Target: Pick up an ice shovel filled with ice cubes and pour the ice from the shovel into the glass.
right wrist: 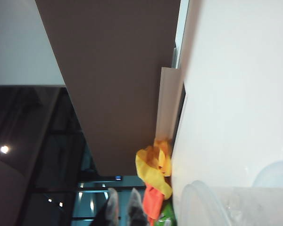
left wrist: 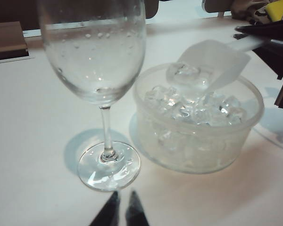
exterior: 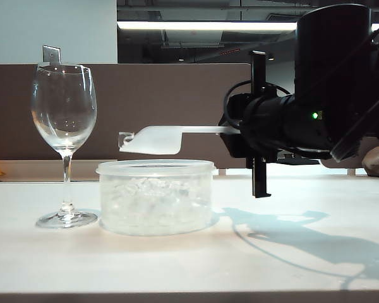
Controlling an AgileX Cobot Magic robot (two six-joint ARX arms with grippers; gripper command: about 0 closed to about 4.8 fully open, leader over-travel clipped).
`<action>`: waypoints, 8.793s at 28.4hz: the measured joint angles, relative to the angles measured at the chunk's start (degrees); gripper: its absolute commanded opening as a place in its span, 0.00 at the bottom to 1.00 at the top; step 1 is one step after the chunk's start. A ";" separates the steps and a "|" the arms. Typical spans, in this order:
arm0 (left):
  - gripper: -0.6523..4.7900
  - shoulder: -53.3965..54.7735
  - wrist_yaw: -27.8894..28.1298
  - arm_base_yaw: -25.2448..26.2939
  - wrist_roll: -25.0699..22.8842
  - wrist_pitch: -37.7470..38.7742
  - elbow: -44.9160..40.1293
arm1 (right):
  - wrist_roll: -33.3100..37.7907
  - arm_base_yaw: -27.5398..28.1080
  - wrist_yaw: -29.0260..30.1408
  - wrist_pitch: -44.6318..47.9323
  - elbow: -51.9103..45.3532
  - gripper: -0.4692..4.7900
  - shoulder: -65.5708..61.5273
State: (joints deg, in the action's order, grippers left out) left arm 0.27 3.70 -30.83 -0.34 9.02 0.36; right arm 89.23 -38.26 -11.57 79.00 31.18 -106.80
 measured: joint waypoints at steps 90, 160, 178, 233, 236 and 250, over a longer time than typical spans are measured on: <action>0.17 0.00 0.02 0.02 0.00 0.00 0.00 | -17.44 -1.81 7.28 -42.45 34.01 0.08 13.42; 0.17 -0.02 0.02 0.02 0.00 0.02 0.00 | -29.27 -2.19 10.10 -55.54 44.39 0.08 11.78; 0.17 0.00 0.02 0.02 0.00 -0.02 0.00 | -38.91 1.09 5.73 -73.26 44.24 0.08 12.72; 0.17 0.02 0.04 20.59 -0.02 -0.02 0.00 | -49.51 4.20 -2.45 -69.53 14.45 0.10 31.10; 0.17 0.02 0.17 22.45 -0.02 0.00 0.00 | -53.00 4.28 -2.58 -70.44 11.89 0.09 34.99; 0.17 0.02 0.15 22.82 0.00 0.00 0.00 | -66.03 4.15 -9.31 -72.50 -2.23 0.09 59.06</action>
State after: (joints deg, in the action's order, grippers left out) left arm 0.30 3.86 -8.01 -0.34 9.02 0.36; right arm 23.20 -34.11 -20.88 6.50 28.95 -47.75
